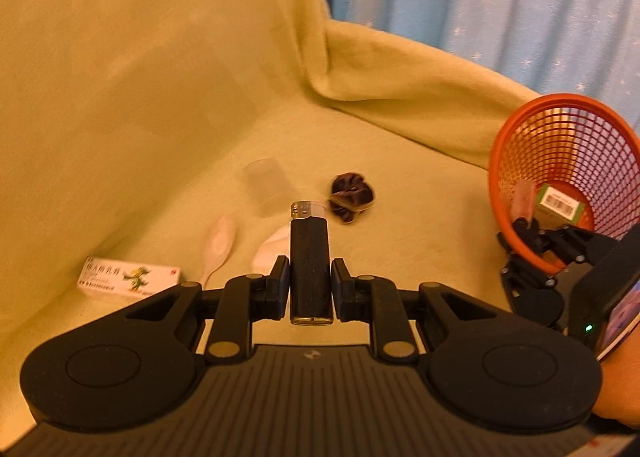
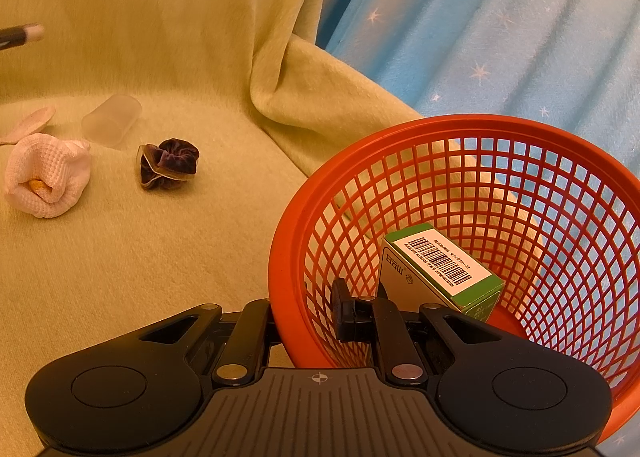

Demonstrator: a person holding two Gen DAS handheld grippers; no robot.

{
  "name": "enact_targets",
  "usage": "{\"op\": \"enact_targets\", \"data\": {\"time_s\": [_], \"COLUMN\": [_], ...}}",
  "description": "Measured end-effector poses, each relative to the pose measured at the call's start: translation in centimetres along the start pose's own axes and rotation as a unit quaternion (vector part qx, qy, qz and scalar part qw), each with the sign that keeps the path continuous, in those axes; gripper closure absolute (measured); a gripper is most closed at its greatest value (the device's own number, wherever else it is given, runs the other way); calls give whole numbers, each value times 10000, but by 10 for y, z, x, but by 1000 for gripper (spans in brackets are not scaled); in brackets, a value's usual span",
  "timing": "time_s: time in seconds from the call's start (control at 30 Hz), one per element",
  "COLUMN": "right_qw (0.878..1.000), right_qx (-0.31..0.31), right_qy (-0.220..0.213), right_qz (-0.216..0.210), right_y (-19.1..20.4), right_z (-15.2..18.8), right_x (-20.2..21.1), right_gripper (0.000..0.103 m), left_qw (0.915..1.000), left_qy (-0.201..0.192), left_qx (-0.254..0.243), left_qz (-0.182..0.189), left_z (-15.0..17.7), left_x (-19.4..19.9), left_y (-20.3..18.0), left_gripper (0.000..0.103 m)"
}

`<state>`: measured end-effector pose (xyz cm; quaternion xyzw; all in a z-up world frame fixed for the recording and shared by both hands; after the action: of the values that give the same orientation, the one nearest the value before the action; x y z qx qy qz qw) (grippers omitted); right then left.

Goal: Organize objects
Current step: 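Lift the lighter and carry it over the wastebasket with the left gripper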

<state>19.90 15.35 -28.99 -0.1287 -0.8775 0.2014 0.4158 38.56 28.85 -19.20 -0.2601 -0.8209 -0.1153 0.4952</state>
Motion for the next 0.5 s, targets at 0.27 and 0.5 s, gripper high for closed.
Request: {"op": "enact_targets", "data": {"time_s": [0.27,0.5], "right_qw": [10000,10000], "right_qx": [-12,-12], "right_qy": [-2,-4], "right_qz": [-1,-3], "right_y": [0,0], "right_z": [-1,-1], "right_x": [0,0], "right_gripper": [94,94], "left_qw": [9988,9945], "left_qy": [-165,-284], "left_qx": [-269,-647], "left_qz": [385,774], "left_z": [-21,-45], "left_x": [6,11], "left_y": [-27,-64], "left_gripper": [86,86]}}
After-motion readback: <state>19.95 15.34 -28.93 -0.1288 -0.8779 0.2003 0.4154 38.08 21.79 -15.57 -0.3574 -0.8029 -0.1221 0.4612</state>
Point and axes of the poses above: each gripper's, at about its wrist camera, not at the fingertips, and x roughly against the way its jaws point, y to its left, z to its underside, the point moved 3 cm from there along -x, roughly the way its jaws point, and after that the axes turned 14 degrees about y, right-handed, at the moved point
